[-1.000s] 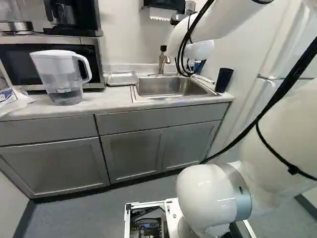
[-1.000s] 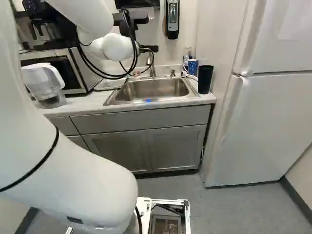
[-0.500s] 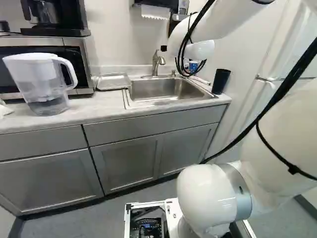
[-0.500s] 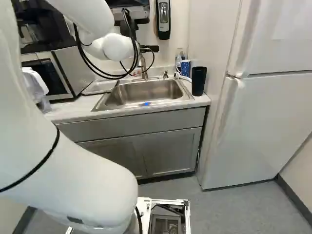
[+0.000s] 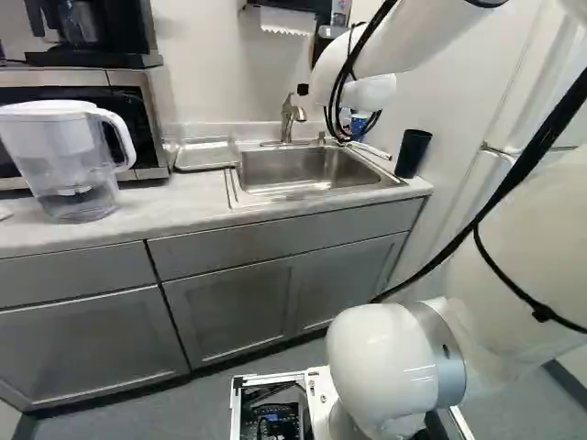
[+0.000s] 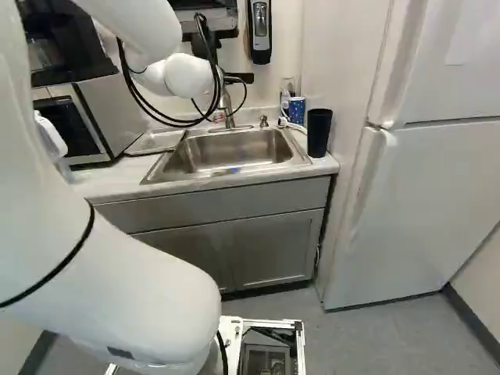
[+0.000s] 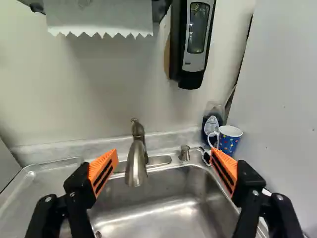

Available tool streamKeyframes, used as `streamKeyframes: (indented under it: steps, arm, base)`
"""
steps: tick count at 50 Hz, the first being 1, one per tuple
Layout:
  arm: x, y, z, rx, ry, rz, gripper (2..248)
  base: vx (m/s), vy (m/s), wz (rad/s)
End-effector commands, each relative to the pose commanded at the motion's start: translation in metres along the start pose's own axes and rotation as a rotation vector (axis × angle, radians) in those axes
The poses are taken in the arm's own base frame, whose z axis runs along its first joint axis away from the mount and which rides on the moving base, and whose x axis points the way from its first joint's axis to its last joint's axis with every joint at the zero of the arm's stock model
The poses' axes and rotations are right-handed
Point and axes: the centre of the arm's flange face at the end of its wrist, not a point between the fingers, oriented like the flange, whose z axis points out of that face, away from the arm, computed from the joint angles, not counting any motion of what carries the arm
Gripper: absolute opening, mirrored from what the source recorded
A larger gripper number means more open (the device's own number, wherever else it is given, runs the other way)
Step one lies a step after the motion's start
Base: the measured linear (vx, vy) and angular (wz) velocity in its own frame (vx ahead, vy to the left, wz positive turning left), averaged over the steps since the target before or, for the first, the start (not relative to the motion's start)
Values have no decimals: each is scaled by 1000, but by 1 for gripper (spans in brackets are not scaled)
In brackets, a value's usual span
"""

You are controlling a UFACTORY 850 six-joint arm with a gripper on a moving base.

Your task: Rinse the cup and place it in the tray

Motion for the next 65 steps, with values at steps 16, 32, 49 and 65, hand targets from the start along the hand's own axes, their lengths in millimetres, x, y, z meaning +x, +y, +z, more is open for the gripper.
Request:
streamKeyframes:
  steps: [16, 32, 49, 65]
  arm:
    - [0, 0, 0, 0, 0, 0, 247]
    - [0, 0, 0, 0, 0, 0, 247]
    - [1, 0, 3, 0, -1, 0, 247]
    - [3, 0, 17, 1, -4, 0, 247]
  base:
    - [80, -1, -16]
    - [12, -2, -5]
    - [0, 0, 0]
    - [0, 0, 0]
